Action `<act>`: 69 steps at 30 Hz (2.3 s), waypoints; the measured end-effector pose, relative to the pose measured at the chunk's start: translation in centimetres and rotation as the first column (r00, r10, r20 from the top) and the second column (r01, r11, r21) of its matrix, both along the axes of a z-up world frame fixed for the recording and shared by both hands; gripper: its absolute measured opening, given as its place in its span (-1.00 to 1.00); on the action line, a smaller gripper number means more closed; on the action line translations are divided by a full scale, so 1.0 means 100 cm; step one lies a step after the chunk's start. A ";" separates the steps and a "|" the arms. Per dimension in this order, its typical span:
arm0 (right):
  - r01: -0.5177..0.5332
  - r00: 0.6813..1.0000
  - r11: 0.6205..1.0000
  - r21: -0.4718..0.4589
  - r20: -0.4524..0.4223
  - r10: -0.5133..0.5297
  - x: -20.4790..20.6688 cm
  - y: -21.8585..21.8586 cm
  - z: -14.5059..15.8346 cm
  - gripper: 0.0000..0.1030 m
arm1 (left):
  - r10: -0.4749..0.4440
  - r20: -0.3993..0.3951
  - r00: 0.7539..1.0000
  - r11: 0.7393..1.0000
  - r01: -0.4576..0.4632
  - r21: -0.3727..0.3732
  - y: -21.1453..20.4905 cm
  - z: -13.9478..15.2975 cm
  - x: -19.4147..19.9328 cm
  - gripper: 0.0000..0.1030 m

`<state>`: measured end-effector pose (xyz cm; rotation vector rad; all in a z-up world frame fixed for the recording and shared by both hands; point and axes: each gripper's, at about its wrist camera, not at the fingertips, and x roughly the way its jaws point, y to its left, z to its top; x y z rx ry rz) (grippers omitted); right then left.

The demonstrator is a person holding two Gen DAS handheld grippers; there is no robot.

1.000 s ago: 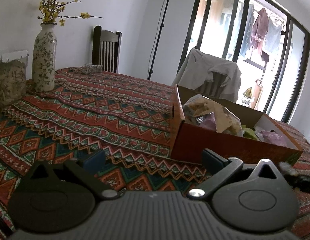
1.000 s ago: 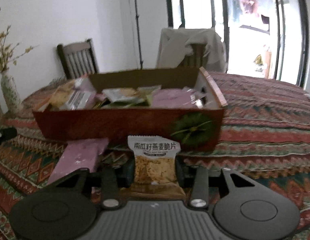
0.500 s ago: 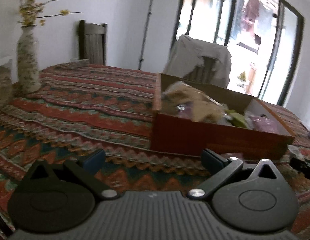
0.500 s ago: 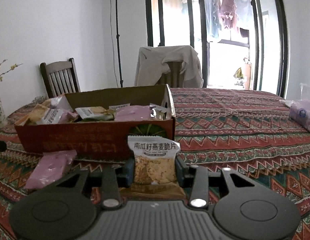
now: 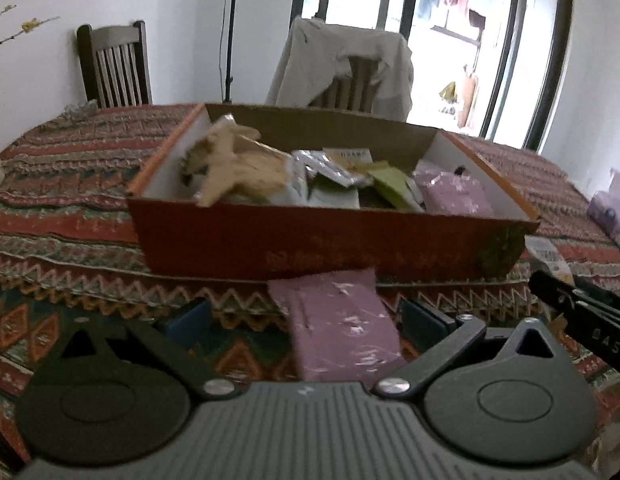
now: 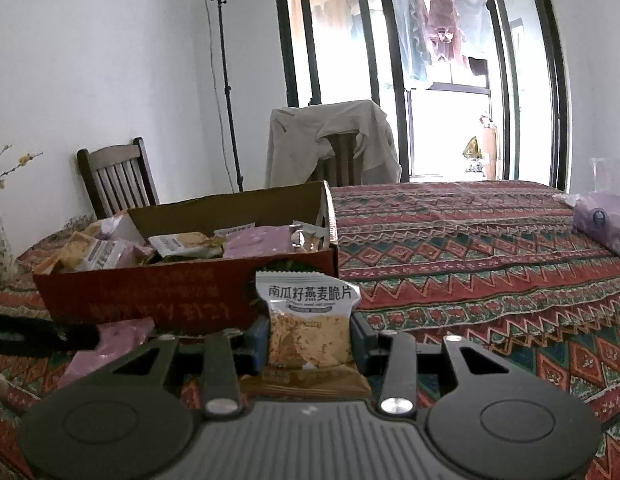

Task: Organize snacks
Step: 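Grasp a pink packet with the left gripper, then carry both held packets into the cardboard box and open both grippers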

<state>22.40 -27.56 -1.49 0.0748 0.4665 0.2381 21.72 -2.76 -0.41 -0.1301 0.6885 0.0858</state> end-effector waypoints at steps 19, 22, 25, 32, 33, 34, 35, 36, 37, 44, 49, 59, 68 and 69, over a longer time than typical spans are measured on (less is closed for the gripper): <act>-0.005 1.000 0.999 0.035 -0.011 0.005 0.001 -0.004 -0.001 -0.23 | 0.076 -0.075 0.994 0.996 -0.071 0.059 -0.026 -0.022 0.019 0.58; -0.007 1.000 0.999 0.035 -0.011 0.007 0.001 -0.003 -0.001 -0.23 | 0.057 -0.057 0.997 0.996 -0.053 0.076 -0.030 -0.021 0.015 0.23; -0.006 1.000 0.999 0.035 -0.011 0.007 0.001 -0.003 -0.001 -0.23 | 0.038 -0.049 0.998 0.997 -0.035 0.070 -0.030 -0.020 0.011 0.22; -0.008 1.000 0.999 0.035 0.003 0.008 0.000 -0.003 0.000 -0.23 | 0.015 0.004 1.000 0.999 -0.015 0.046 -0.025 -0.012 -0.011 0.22; -0.009 1.000 0.999 0.036 0.008 0.009 -0.001 -0.003 0.000 -0.23 | 0.011 0.015 1.000 0.999 -0.011 0.045 -0.025 -0.010 -0.014 0.22; -0.009 1.000 0.999 0.036 0.013 0.009 -0.002 -0.003 0.001 -0.23 | 0.008 0.026 1.000 0.999 -0.009 0.046 -0.025 -0.007 -0.017 0.22; -0.009 1.000 0.999 0.035 0.019 0.008 -0.003 -0.002 0.001 -0.23 | 0.004 0.039 0.999 0.999 -0.005 0.046 -0.024 -0.004 -0.021 0.22; -0.009 1.000 0.999 0.034 0.026 0.008 -0.004 -0.002 0.002 -0.23 | 0.000 0.049 0.999 0.999 -0.003 0.046 -0.024 -0.001 -0.024 0.22; -0.008 0.999 0.999 0.034 0.033 0.007 -0.005 -0.002 0.002 -0.23 | -0.003 0.059 0.998 0.999 0.000 0.044 -0.024 0.002 -0.027 0.22; -0.014 0.992 0.999 0.036 0.125 0.009 -0.021 0.000 0.014 -0.23 | -0.030 0.151 0.988 1.000 0.030 0.007 -0.019 0.033 -0.042 0.22; -0.023 0.985 0.999 0.026 0.171 0.019 -0.024 0.006 0.034 -0.23 | -0.047 0.229 0.972 0.999 0.050 -0.005 -0.017 0.058 -0.042 0.22; -0.018 0.967 1.000 0.016 0.253 0.014 0.013 0.030 0.080 -0.23 | -0.002 0.358 0.934 0.999 0.017 -0.040 -0.001 0.098 -0.009 0.22; 0.036 0.967 0.999 0.024 0.250 -0.041 0.070 0.054 0.077 -0.23 | 0.096 0.382 0.919 0.994 -0.068 -0.085 0.015 0.091 0.047 0.22; 0.041 0.968 0.999 0.030 0.246 -0.047 0.075 0.056 0.073 -0.23 | 0.102 0.384 0.918 0.993 -0.074 -0.087 0.017 0.088 0.052 0.22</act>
